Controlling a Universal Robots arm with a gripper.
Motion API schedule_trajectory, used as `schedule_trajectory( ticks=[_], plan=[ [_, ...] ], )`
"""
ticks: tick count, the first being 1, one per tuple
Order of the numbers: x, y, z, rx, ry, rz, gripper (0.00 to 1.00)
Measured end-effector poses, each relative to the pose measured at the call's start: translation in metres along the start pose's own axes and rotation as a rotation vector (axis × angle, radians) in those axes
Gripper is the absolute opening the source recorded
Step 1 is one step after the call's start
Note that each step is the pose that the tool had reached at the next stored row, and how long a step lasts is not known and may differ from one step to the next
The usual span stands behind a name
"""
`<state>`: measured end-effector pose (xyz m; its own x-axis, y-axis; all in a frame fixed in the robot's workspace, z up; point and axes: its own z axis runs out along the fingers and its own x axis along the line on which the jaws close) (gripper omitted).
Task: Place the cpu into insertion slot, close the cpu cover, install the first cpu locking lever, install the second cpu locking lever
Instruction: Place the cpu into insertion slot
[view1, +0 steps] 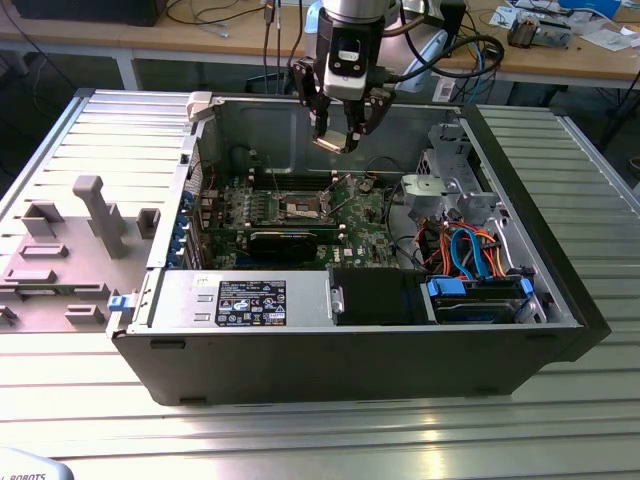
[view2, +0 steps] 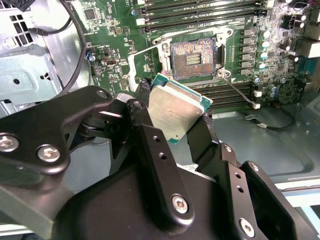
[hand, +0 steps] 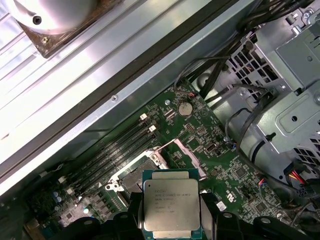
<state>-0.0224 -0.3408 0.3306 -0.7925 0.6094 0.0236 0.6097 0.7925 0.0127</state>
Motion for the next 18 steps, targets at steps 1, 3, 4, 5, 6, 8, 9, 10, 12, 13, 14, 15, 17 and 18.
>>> schedule_trajectory(
  ticks=[1, 3, 4, 5, 6, 8, 9, 10, 12, 13, 14, 15, 17, 18],
  plan=[
    [0.0, 0.0, 0.0, -0.0001, 0.0, 0.001, 0.54],
    [0.0, 0.0, 0.0001, -0.0001, -0.0001, 0.003, 0.54],
    [0.0, 0.0, 0.0002, -0.0001, -0.0001, 0.005, 0.54],
    [0.0, 0.0, 0.0003, -0.0002, -0.0001, 0.009, 0.54],
    [0.0, 0.0, 0.0004, -0.0003, -0.0002, 0.011, 0.54],
    [0.0, 0.0, 0.0006, -0.0004, -0.0002, 0.017, 0.54],
    [0.0, 0.0, 0.0007, -0.0005, -0.0002, 0.017, 0.54],
    [0.0, 0.0, 0.0007, -0.0004, -0.0002, 0.018, 0.54],
    [0.0, 0.0, 0.0008, -0.0005, -0.0003, 0.019, 0.54],
    [0.0, 0.0, 0.0008, -0.0005, -0.0003, 0.02, 0.54],
    [0.0, 0.0, 0.0008, -0.0005, -0.0003, 0.022, 0.54],
    [0.0, 0.0, 0.0009, -0.0006, -0.0003, 0.022, 0.54],
    [0.0, 0.0, 0.0009, -0.0006, -0.0003, 0.024, 0.54],
    [0.0, 0.0, 0.001, -0.0006, -0.0003, 0.025, 0.54]
  ],
)
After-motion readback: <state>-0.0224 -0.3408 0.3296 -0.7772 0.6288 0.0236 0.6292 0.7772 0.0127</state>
